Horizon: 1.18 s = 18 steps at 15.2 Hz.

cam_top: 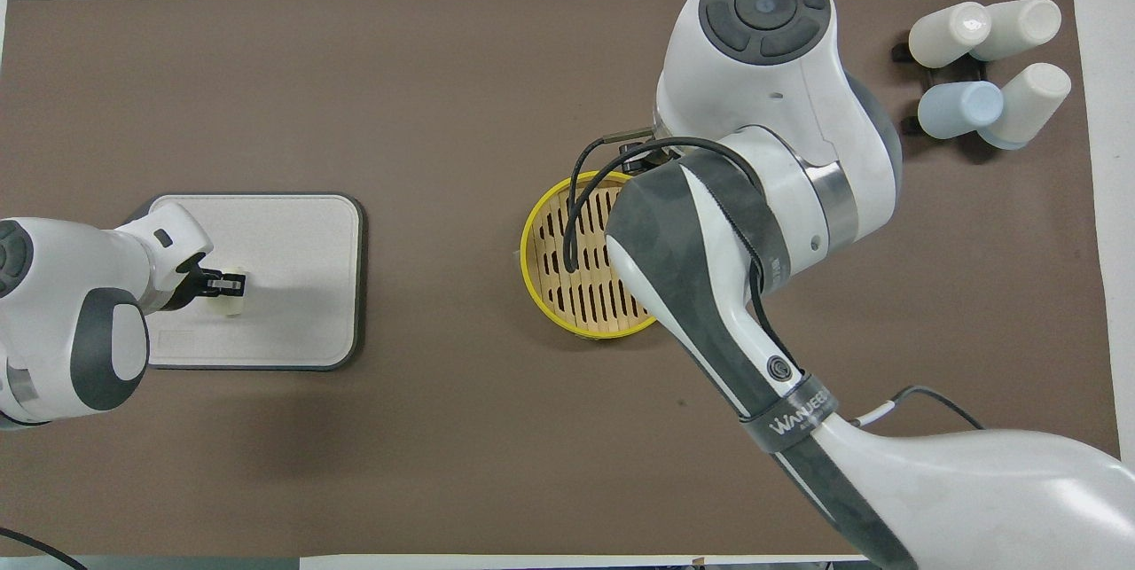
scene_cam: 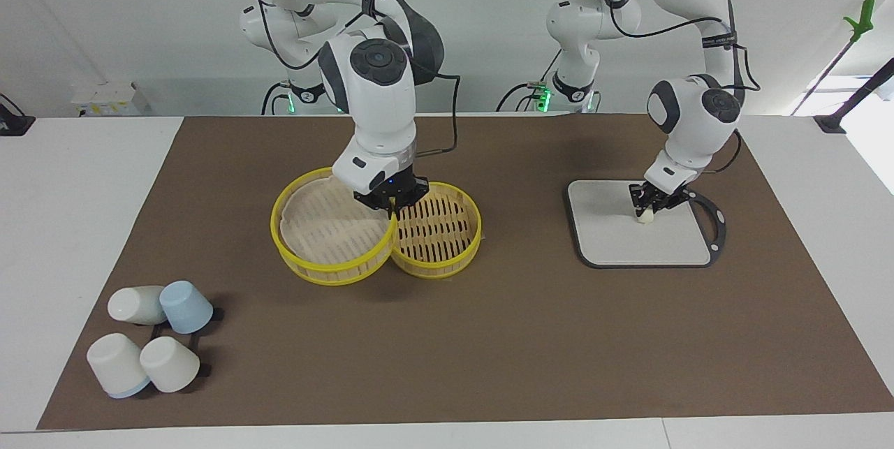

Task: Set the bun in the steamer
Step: 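Lift the lid off with the right gripper while the left gripper lifts the bun, then carry the bun with the left gripper over the open steamer and lower it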

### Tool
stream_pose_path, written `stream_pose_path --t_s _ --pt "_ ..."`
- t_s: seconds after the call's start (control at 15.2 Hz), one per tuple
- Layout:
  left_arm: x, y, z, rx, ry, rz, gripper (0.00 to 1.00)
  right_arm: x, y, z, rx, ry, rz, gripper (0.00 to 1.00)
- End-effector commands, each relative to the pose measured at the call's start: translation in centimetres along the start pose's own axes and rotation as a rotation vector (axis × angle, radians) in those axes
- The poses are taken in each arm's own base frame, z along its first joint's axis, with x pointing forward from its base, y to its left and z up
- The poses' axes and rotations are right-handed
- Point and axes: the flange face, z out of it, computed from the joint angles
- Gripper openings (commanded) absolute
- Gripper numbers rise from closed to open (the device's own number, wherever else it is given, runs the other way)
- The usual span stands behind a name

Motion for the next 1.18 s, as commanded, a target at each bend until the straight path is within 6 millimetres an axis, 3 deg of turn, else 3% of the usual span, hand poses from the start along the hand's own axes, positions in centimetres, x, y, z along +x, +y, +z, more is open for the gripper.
stream_pose_path --t_s 0.0,0.2,0.53,0.79,1.12 --pt "2.8 2.4 -3.1 -0.054 -0.029 -0.052 0.26 -0.8 1.0 -0.7 0.001 -0.001 -0.023 0.00" --pt "5.7 6.2 -6.6 -0.070 -0.066 -0.124 0.26 -0.8 1.0 -0.8 0.003 0.003 -0.025 0.00" --pt "8.3 17.2 -9.5 -0.066 -0.047 -0.265 0.26 -0.5 2.7 -1.5 0.008 0.008 -0.033 0.00" --pt "7.9 26.1 -10.5 -0.083 -0.007 -0.300 0.26 -0.6 2.9 -1.5 0.013 0.000 -0.034 0.00" --pt "6.1 34.0 -10.8 -0.123 0.052 -0.247 0.26 -0.4 3.2 -1.4 0.017 -0.002 -0.030 0.00"
